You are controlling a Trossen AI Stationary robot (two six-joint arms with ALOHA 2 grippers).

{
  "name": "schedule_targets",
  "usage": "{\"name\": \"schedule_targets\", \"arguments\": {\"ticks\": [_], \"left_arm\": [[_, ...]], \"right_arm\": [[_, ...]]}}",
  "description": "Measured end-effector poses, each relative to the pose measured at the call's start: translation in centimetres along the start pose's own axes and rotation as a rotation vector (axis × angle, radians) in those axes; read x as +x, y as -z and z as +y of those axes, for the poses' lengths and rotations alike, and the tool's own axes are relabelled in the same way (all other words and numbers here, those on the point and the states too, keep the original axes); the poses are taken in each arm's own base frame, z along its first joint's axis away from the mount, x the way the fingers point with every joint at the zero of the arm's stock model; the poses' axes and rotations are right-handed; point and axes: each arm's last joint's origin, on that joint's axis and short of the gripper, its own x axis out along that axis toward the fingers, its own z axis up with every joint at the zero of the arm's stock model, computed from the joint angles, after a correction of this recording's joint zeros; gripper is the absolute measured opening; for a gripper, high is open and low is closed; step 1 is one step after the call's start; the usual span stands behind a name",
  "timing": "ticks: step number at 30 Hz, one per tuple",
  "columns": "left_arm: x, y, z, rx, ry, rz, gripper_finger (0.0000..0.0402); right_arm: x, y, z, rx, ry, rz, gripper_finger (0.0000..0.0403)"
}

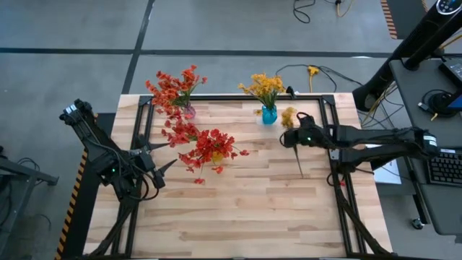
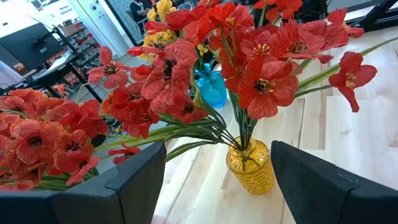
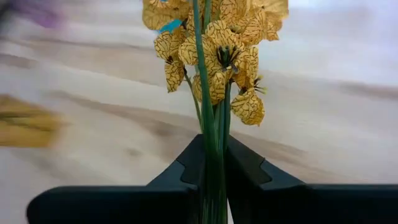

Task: Sort flowers into vase by color
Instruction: Put the yellow flower into the blue vase

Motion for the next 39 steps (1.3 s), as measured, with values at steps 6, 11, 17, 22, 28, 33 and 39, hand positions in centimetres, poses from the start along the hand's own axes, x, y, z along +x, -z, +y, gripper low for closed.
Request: {"name": "schedule_targets", "arguments": {"ticks": [6, 11, 17, 22, 28, 33, 39], "left_arm": [[0.0, 0.0, 0.0, -0.002, 0.000, 0.000, 0.0272], [0.0, 0.0, 0.0, -0.005, 0.001, -0.001, 0.0272], [0.0, 0.0, 0.0, -0.005, 0.001, -0.001, 0.0272], [0.0, 0.0, 0.0, -0.004, 0.001, -0.001, 0.0272], [0.0, 0.0, 0.0, -0.004, 0.001, -0.001, 0.0272], [0.0, 0.0, 0.0, -0.004, 0.001, -0.001, 0.0272], [0.0, 0.0, 0.0, -0.003, 0.001, -0.001, 0.0272]], "right_arm": [[-1.8, 0.2, 3.0, -0.103, -0.215, -0.215, 0.0036], [-2.7, 0.1, 5.3, -0.238, -0.286, -0.441, 0.0036], [-3.4, -1.5, 7.5, -0.342, -0.289, -0.731, 0.0036], [-3.8, -3.5, 8.5, -0.393, -0.267, -0.987, 0.0036], [-2.6, -5.2, 8.2, -0.448, -0.333, -1.184, 0.0033], [-0.3, -6.2, 7.7, -0.532, -0.250, -1.228, 0.0032], [0.8, -6.9, 7.3, -0.527, -0.234, -1.289, 0.0032]]}}
